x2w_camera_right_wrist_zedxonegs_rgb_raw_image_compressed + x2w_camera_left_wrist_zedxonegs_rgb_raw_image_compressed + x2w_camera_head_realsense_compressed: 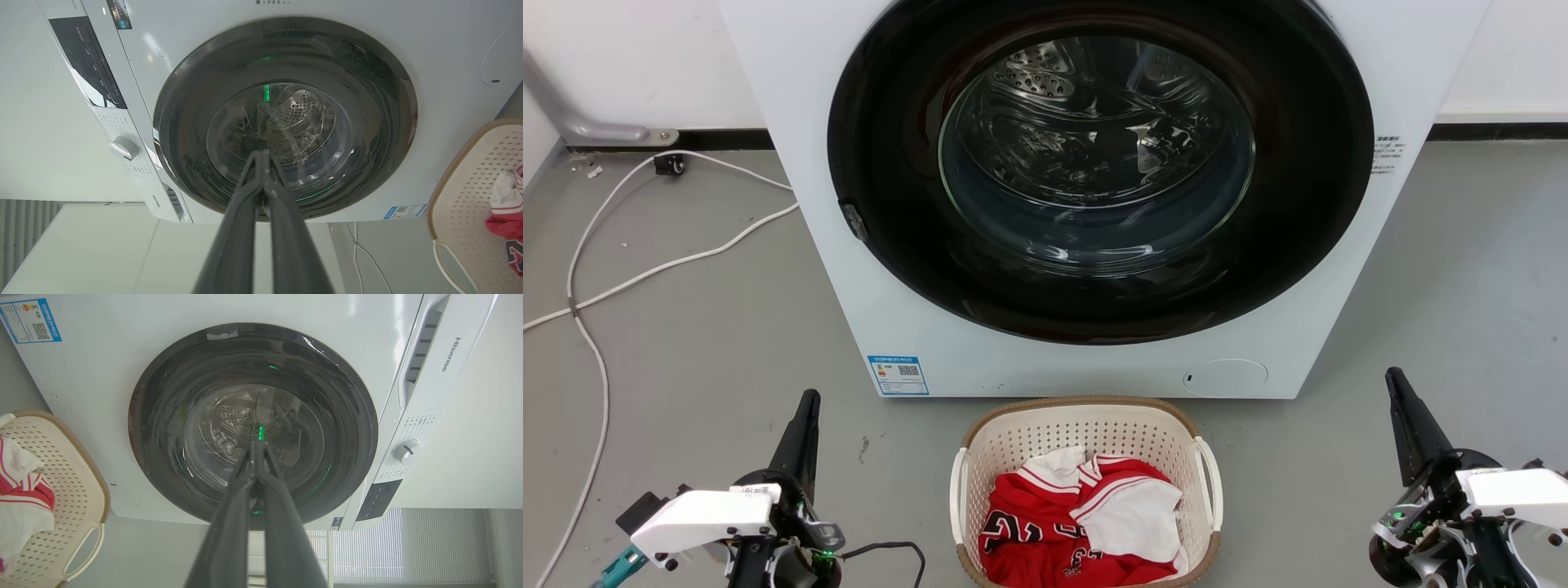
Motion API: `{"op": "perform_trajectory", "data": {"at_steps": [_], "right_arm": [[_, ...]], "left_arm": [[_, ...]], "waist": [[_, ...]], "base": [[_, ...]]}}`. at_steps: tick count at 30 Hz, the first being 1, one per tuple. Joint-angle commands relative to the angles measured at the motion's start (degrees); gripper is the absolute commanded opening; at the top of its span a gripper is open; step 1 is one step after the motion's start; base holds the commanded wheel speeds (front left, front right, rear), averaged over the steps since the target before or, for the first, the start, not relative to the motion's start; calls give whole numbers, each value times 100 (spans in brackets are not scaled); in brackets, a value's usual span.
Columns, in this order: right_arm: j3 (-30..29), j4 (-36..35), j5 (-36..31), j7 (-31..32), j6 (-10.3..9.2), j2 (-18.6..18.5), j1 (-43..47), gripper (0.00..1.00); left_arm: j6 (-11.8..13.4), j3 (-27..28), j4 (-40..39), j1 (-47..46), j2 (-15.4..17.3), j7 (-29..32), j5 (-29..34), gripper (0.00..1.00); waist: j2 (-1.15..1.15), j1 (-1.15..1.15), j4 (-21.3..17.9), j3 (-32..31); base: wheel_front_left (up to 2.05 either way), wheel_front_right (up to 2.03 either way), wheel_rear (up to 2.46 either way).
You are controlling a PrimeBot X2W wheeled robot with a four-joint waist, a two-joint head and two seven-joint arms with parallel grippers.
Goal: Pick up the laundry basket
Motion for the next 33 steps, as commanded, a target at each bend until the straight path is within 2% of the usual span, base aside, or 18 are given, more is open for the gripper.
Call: {"op": "perform_trajectory", "data": {"at_steps": [1, 26, 27, 33], "right_arm": [[-8, 8, -38, 5, -2, 19, -61, 0], [-13, 7, -47, 13, -2, 23, -63, 0], [-7, 2, -3, -2, 0, 4, 0, 100], [18, 157, -49, -79, -1, 25, 174, 100]], "left_arm": [[-26, 18, 8, -65, -5, 24, 19, 0], [-26, 34, 8, -67, -16, 31, 34, 0], [0, 14, 1, -1, -11, 21, 15, 100], [9, -15, 112, 170, -44, -56, 55, 100]], "waist": [[0, 0, 0, 0], [0, 0, 0, 0], [0, 0, 0, 0], [0, 0, 0, 3]], "base": [[0, 0, 0], [0, 0, 0], [0, 0, 0], [0, 0, 0]]}}
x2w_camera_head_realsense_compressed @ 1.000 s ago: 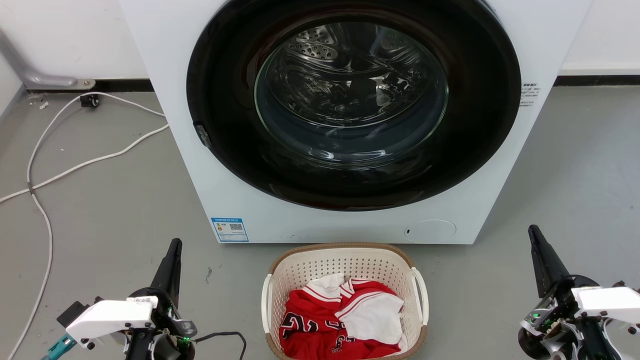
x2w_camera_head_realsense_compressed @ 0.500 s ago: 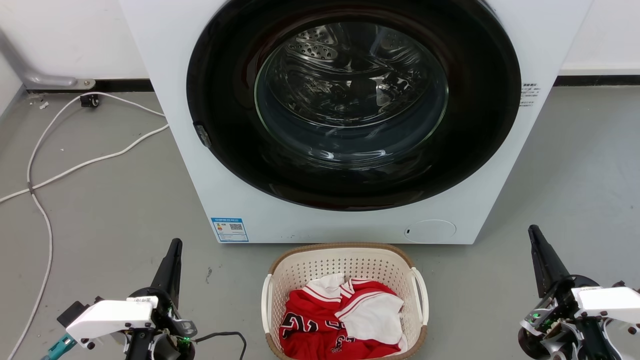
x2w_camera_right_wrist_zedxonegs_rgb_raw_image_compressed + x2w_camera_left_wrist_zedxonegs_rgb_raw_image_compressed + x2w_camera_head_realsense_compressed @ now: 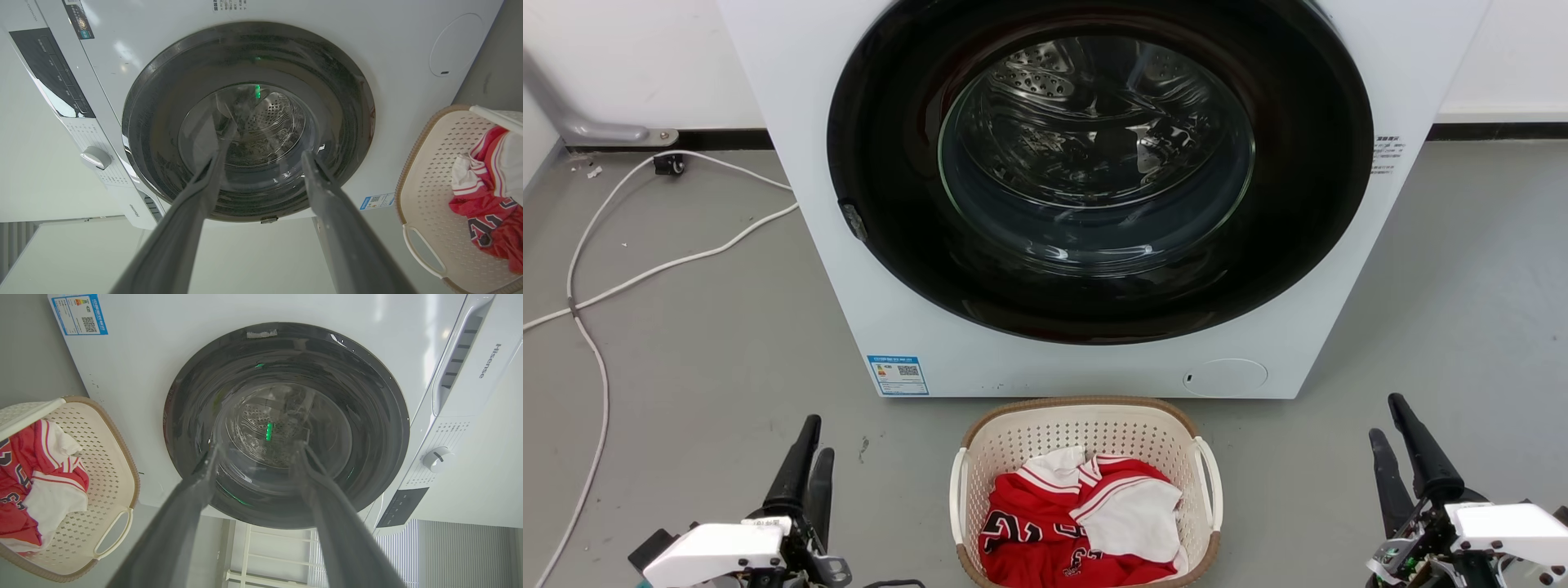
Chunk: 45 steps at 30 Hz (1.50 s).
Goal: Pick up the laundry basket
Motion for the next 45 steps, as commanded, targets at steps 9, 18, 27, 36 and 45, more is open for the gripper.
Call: {"op": "perform_trajectory", "data": {"at_steps": [9, 18, 27, 36, 45], "right_arm": [[-41, -316, -939, -305, 1, -17, -75, 100], [103, -742, -2483, -561, 1, -18, 0, 100], [305, -994, -3900, -770, 1, -19, 71, 100], [383, -1132, -4816, -939, 1, -21, 124, 100], [432, -1264, -5720, -1133, 2, -21, 210, 100]], "left_arm": [[6, 69, -397, -66, 14, -304, 862, 100], [170, -104, -770, -6, 16, -559, 2143, 100], [367, -317, -988, 43, 17, -765, 3263, 100], [397, -439, -1142, 96, 18, -934, 4031, 100], [371, -499, -1307, 184, 20, -1124, 4818, 100]], "waist": [[0, 0, 1, 17], [0, 0, 1, 44], [0, 0, 0, 67], [0, 0, 2, 67], [0, 0, 10, 78]], "base": [[0, 0, 0], [0, 0, 0], [0, 0, 0], [0, 0, 0], [0, 0, 0]]}}
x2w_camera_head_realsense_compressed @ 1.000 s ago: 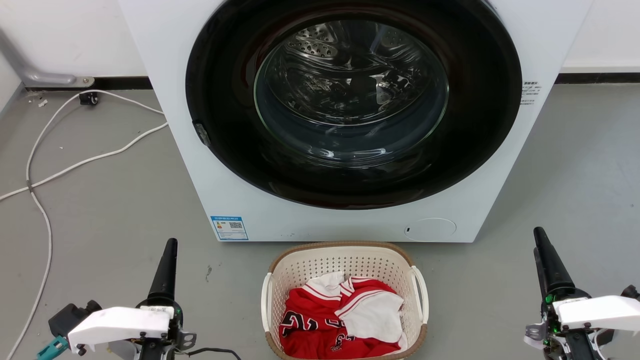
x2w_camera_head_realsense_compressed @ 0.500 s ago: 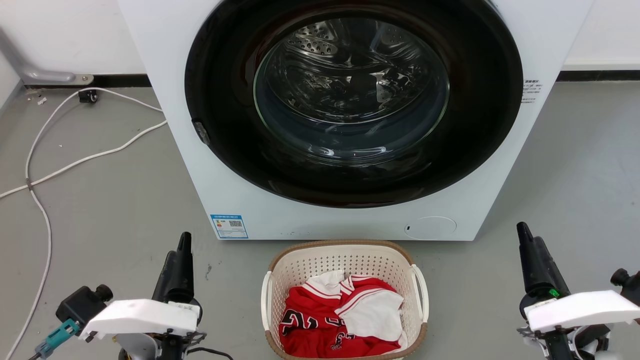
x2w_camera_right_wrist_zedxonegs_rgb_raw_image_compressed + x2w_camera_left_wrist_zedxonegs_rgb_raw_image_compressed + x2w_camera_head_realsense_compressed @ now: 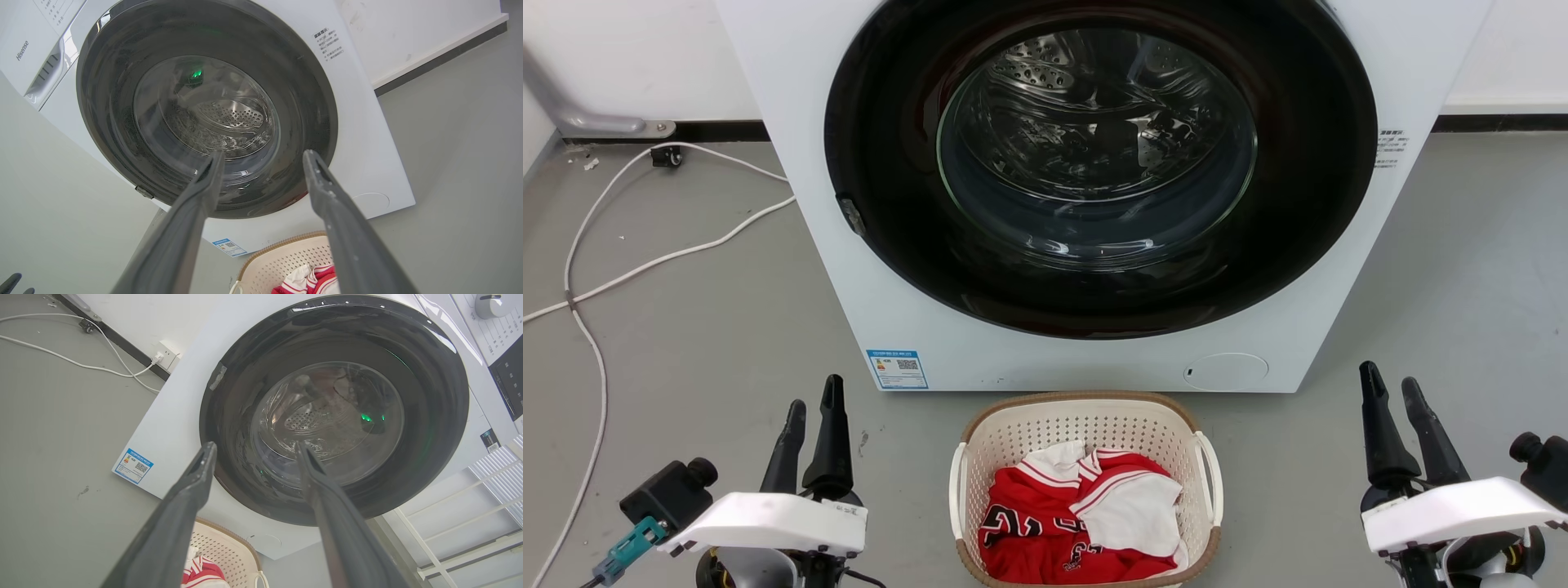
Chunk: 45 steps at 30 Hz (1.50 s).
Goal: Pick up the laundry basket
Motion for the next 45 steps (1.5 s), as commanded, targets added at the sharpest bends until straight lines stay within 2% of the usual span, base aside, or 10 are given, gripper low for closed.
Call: {"op": "perform_trajectory", "data": {"at_steps": [1, 13, 45], "right_arm": [[17, -117, -212, -60, 2, -21, -2, 100], [75, -216, -1104, -265, 1, -23, 117, 100], [103, -476, -3167, -737, 1, -26, 385, 100]], "left_arm": [[-14, -5, -120, 4, 17, -60, 183, 100], [-107, -47, -222, 119, 18, -268, 996, 100], [-16, -130, -369, 419, 20, -736, 2829, 100]], "waist": [[0, 0, 0, 4], [0, 0, 16, 19], [0, 0, 17, 42]], "base": [[0, 0, 0], [0, 0, 0], [0, 0, 0]]}}
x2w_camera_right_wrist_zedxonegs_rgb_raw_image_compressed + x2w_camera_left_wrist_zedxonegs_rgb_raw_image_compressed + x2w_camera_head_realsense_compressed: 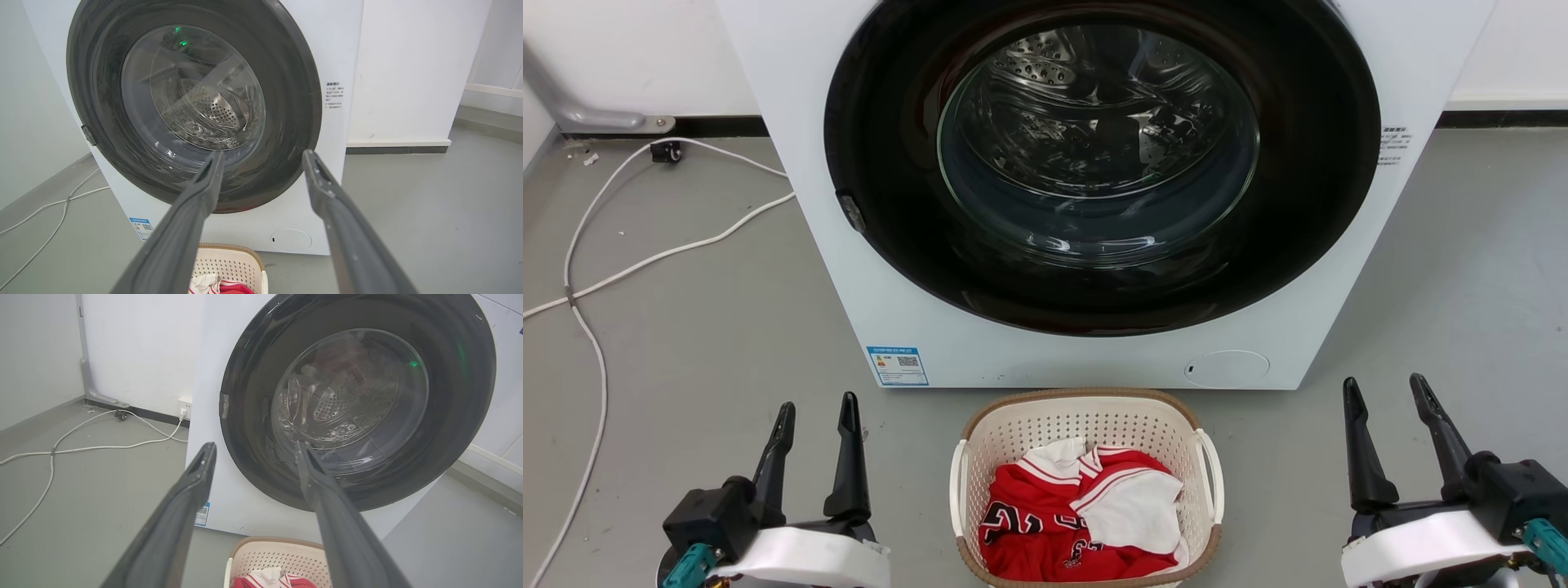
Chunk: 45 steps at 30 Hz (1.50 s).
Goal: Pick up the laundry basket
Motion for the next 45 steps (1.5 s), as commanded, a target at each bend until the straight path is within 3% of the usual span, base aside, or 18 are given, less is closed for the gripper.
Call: {"op": "perform_trajectory", "data": {"at_steps": [1, 31, 45], "right_arm": [[1, -75, -183, -61, -2, -24, 39, 100], [-16, -21, -1211, -386, -2, -24, 195, 100], [-29, -1, -1151, -385, -2, -24, 210, 100]], "left_arm": [[18, -24, -54, 31, 13, -63, 154, 100], [83, -73, -70, 247, 14, -390, 1372, 100], [108, -66, -35, 253, 14, -390, 1398, 100]], "waist": [[0, 0, 1, 6], [0, 0, 19, 45], [0, 0, 29, 37]], "base": [[0, 0, 0], [0, 0, 0], [0, 0, 0]]}}
